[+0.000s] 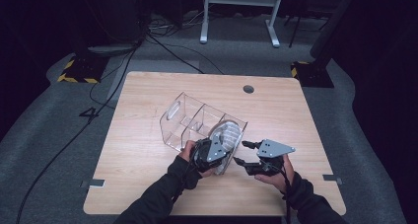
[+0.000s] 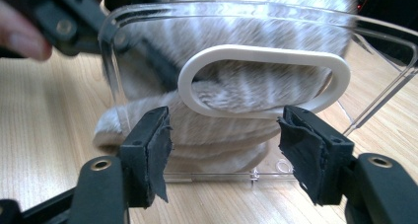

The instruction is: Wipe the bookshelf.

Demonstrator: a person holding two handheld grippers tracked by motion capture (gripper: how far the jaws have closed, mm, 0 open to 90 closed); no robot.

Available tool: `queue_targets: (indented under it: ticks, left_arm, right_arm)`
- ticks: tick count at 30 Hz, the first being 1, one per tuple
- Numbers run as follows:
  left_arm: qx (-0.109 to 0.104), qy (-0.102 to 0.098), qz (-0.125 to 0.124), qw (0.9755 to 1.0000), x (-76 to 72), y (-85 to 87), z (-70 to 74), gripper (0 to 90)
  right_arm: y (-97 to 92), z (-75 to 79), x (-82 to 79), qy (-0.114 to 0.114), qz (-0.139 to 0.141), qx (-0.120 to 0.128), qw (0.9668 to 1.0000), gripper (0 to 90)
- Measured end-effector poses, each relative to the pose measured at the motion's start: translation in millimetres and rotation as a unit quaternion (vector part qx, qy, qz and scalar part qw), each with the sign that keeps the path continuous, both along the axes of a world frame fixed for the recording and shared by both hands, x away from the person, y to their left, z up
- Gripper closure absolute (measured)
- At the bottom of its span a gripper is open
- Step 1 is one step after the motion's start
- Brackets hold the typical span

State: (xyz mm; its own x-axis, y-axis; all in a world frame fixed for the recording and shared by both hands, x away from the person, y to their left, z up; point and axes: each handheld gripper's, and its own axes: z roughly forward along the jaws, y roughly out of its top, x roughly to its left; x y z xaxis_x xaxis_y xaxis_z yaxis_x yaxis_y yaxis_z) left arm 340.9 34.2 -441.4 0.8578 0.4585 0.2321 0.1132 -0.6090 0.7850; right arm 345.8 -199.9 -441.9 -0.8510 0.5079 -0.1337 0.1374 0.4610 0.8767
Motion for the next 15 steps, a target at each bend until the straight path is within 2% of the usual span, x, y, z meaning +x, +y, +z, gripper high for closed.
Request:
queue_targets:
  ticks: [1,9,15]
  left_arm:
    - [0.005,0.000,0.001,1.0000,-2.6,0.4,-2.4,72.7]
    - [0.031,0.037,-0.010,0.9988,-13.7,10.1,-28.1,72.5]
    - [0.030,0.063,-0.020,0.9973,-24.2,19.7,-36.9,72.3]
  right_arm:
    - [0.2,-0.1,0.1,-0.002,0.000,0.000,1.0000,36.5]
    - [-2.3,-0.5,1.4,0.000,-0.004,0.000,1.0000,36.4]
    - [-5.7,0.4,2.9,-0.003,-0.008,0.002,1.0000,36.4]
